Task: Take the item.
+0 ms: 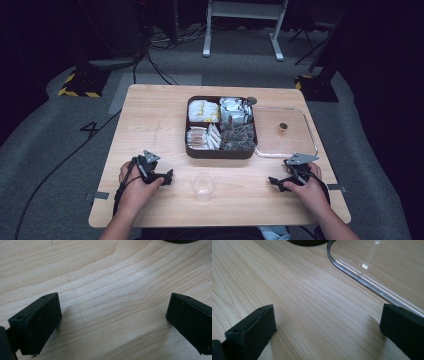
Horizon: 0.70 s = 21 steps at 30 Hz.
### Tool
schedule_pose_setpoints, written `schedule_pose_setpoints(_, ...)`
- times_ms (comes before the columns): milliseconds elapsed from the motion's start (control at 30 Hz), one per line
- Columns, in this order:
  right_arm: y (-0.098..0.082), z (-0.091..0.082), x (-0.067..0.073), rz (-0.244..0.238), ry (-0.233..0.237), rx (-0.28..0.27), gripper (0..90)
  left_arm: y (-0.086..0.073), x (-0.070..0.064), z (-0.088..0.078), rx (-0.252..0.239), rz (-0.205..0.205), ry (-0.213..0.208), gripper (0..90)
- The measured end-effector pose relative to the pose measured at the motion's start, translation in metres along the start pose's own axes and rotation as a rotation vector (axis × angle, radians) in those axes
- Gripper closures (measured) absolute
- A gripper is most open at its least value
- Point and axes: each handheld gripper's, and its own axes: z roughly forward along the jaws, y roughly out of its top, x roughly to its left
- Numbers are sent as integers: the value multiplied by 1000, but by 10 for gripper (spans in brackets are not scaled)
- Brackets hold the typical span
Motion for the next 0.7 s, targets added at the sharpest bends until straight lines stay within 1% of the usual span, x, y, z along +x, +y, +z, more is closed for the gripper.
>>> schedule_pose_setpoints(67,0,0,0,0,0,0,4,0,0,0,5,12,-5,4)
schedule_pose_setpoints(300,0,0,0,1,-2,0,5,-1,0,-1,-1,6,-5,7)
schedule_pose_setpoints(333,0,0,0,1,-1,0,5,-1,0,-1,-9,8,-9,24)
schedule_pose_setpoints(367,0,0,0,1,-2,0,5,-1,0,-2,-24,6,-12,127)
schedule_pose_setpoints(400,0,0,0,1,-2,0,5,-1,0,-3,-36,11,-16,127)
schedule_pose_setpoints(433,0,0,0,1,-1,0,5,-1,1,-4,-47,26,-18,179)
schedule_pose_setpoints(467,0,0,0,0,-1,0,5,-1,1,-4,-46,25,-13,224)
schedule_pose_setpoints(500,0,0,0,0,-1,-1,5,-1,0,-4,-43,25,-5,225)
schedule_pose_setpoints(533,0,0,0,0,-1,0,5,1,-1,-6,-31,36,2,241)
schedule_pose_setpoints(567,0,0,0,0,-1,-1,5,2,-2,-8,-19,39,7,329)
schedule_pose_setpoints(600,0,0,0,0,-1,-1,5,4,-4,-10,2,42,12,329)
schedule_pose_setpoints(633,0,0,0,0,-1,-1,5,5,-5,-11,4,52,13,334)
schedule_pose_setpoints(667,0,0,0,1,-1,-1,5,7,-6,-13,0,51,10,335)
schedule_pose_setpoints(700,0,0,0,0,-3,-1,8,9,-7,-16,-13,32,-8,341)
